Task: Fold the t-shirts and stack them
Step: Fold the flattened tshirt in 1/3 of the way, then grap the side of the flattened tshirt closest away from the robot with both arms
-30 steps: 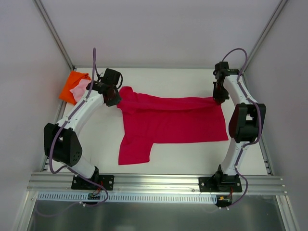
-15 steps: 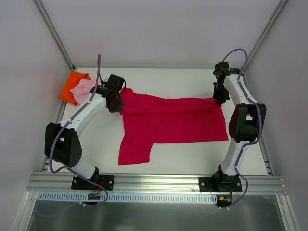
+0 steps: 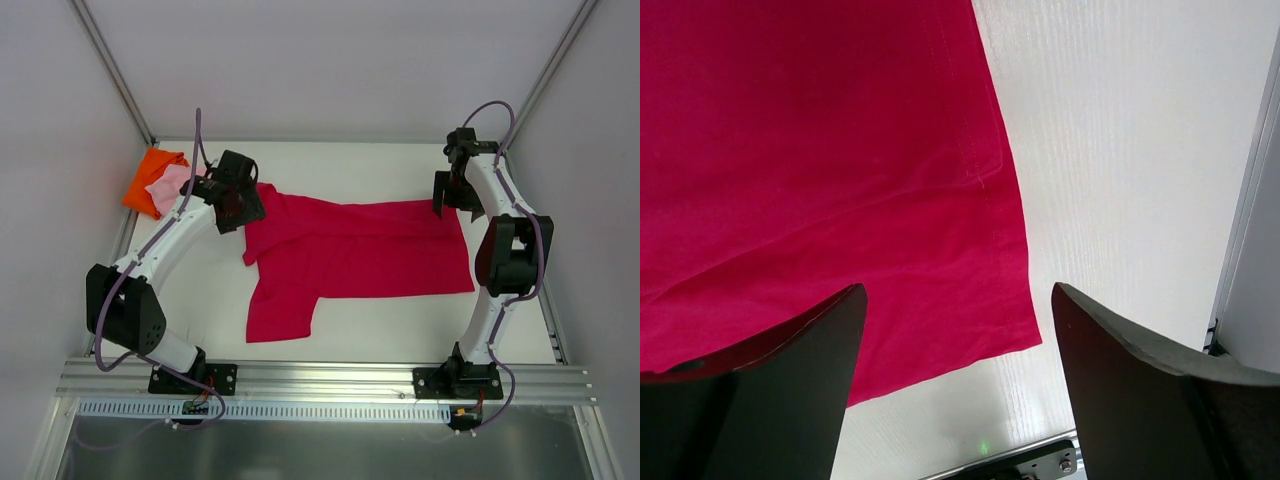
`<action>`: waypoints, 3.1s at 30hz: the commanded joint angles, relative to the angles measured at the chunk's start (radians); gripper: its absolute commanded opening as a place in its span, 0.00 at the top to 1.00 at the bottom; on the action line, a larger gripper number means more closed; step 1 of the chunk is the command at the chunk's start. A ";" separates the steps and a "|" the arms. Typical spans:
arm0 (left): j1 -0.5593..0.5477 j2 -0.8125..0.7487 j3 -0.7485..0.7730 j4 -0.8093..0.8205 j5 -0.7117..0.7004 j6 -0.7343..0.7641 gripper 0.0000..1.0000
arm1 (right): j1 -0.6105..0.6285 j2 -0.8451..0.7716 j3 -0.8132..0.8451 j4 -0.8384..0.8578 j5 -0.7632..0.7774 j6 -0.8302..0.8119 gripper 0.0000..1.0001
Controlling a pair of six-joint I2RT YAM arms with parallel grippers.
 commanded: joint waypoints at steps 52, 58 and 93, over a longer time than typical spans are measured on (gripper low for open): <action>-0.081 0.051 -0.364 0.325 0.209 0.070 0.43 | -0.063 -0.448 -0.668 0.071 0.017 0.231 0.20; -0.086 0.085 -0.366 0.321 0.226 0.054 0.44 | -0.110 -0.472 -0.716 0.080 0.039 0.251 0.20; -0.072 -0.081 -0.397 0.121 0.054 0.007 1.00 | -0.125 -0.442 -0.818 0.235 -0.095 0.270 0.20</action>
